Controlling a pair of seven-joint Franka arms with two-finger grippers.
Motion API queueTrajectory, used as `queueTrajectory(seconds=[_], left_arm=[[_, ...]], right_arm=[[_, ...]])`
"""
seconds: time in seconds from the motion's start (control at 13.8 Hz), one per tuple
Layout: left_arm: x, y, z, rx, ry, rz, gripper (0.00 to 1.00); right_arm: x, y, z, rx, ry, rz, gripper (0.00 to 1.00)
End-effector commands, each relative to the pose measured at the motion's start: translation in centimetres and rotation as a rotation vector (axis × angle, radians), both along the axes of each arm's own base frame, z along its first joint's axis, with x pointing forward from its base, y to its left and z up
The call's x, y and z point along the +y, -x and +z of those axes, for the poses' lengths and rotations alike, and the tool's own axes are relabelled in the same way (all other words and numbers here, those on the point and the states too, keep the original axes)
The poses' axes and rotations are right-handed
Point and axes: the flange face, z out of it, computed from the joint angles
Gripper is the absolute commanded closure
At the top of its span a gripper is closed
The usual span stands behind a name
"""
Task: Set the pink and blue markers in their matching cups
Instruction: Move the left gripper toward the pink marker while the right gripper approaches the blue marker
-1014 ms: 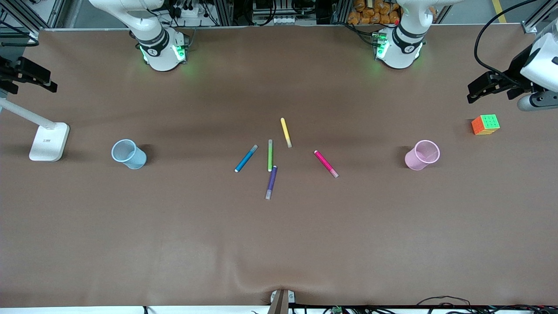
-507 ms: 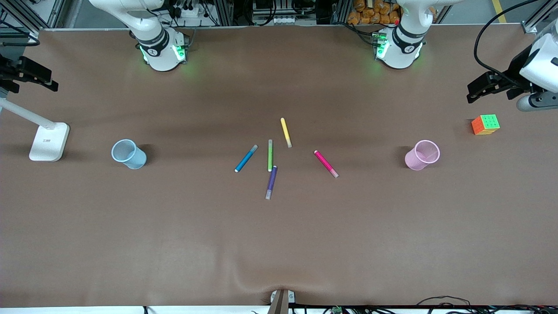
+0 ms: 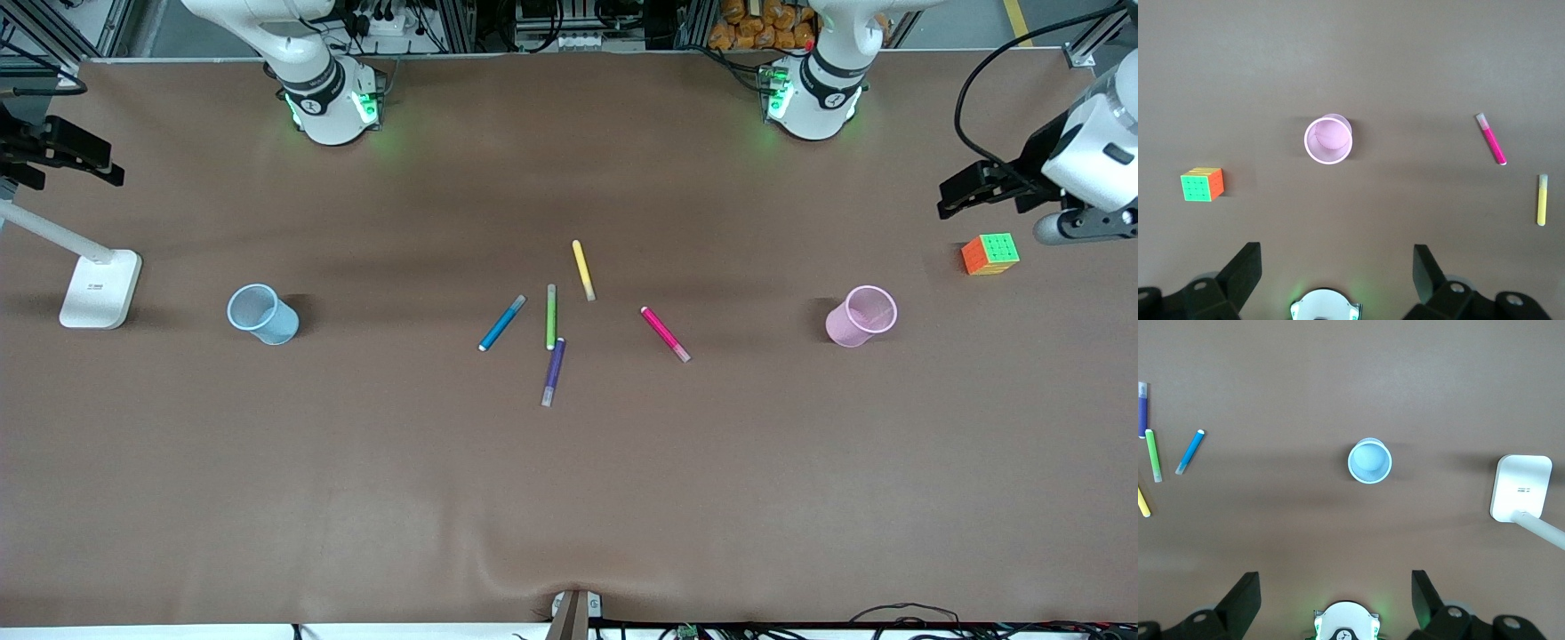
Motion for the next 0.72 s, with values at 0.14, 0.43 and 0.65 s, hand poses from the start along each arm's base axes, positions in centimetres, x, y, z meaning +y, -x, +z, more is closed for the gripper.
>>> queueTrajectory(seconds=[0.14, 0.43, 0.65], left_arm=[[-1.2, -0.1, -1.0, 0.055, 0.048, 0.099, 0.0], [-2.0, -0.5, -2.5, 0.101, 0.097, 0.15, 0.0], [-2.3, -0.5, -3.3, 0.126, 0.116, 0.191, 0.0]], right_arm=[[0.0, -0.6, -0.9, 0.041, 0.001, 0.005, 0.0], [-0.1, -1.1, -1.5, 0.055, 0.001, 0.004, 0.0], [0.3, -2.4, -3.7, 0.098, 0.001, 0.011, 0.0]])
